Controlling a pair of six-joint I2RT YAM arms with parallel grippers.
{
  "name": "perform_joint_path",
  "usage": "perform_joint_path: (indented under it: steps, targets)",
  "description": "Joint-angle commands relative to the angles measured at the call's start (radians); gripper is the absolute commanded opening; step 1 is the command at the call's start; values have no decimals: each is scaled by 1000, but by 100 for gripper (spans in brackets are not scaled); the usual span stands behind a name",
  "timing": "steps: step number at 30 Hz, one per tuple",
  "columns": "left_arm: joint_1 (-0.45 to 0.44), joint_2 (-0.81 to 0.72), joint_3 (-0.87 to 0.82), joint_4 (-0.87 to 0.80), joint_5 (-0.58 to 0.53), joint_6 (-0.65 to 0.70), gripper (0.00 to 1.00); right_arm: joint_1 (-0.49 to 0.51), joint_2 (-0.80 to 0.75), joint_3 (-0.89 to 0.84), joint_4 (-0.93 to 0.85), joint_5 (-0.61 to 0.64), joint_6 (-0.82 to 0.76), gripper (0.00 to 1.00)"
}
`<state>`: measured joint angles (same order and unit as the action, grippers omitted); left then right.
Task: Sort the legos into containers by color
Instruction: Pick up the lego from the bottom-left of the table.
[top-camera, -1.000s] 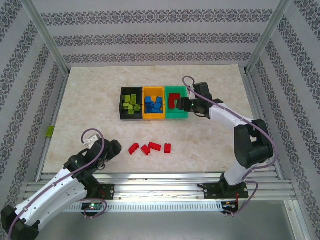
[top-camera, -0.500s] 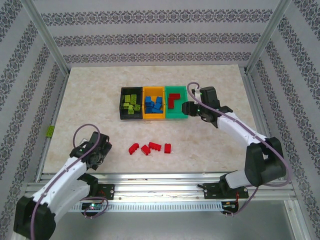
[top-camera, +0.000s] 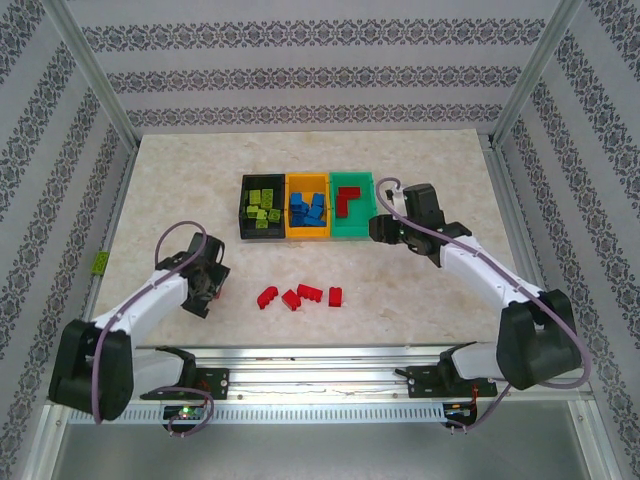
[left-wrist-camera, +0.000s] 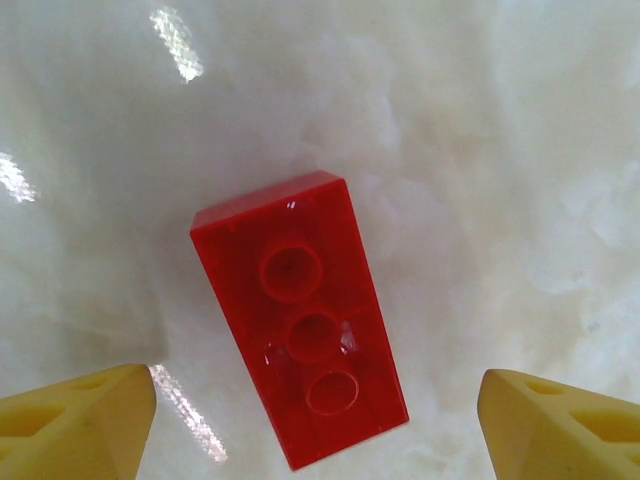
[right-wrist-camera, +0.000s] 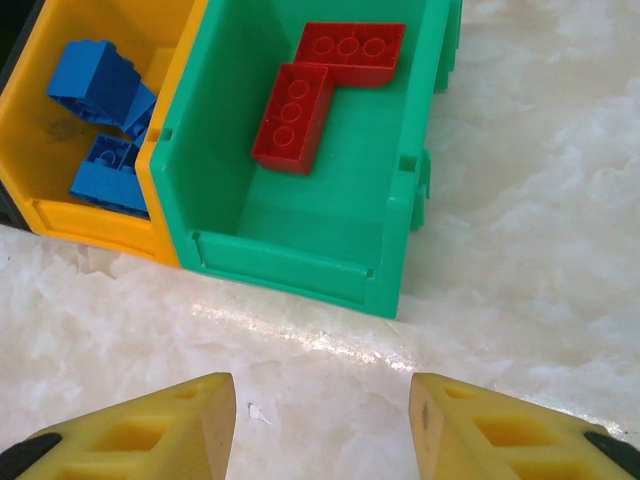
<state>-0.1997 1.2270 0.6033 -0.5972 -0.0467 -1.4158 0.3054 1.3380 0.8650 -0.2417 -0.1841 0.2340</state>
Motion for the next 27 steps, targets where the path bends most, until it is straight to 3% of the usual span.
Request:
perform_joint_path:
  steps: [1,15,18,23,27]
  targets:
    - [20,65,55,-47,22,-60,82,8,-38,-22,-17,23,-25,50]
    - [89,216,119,-52,28,1,71,8,-82,-47,-20,25,-26,50]
    - [97,222,107,-25,46,9,60,10,-79,-44,-19,25,-27,50]
    - [99,227,120,-25,51,40,51,15,-79,-46,-21,23,-27,50]
    - [98,221,134,-7,71,67,34,22,-80,-53,-15,21,-21,50]
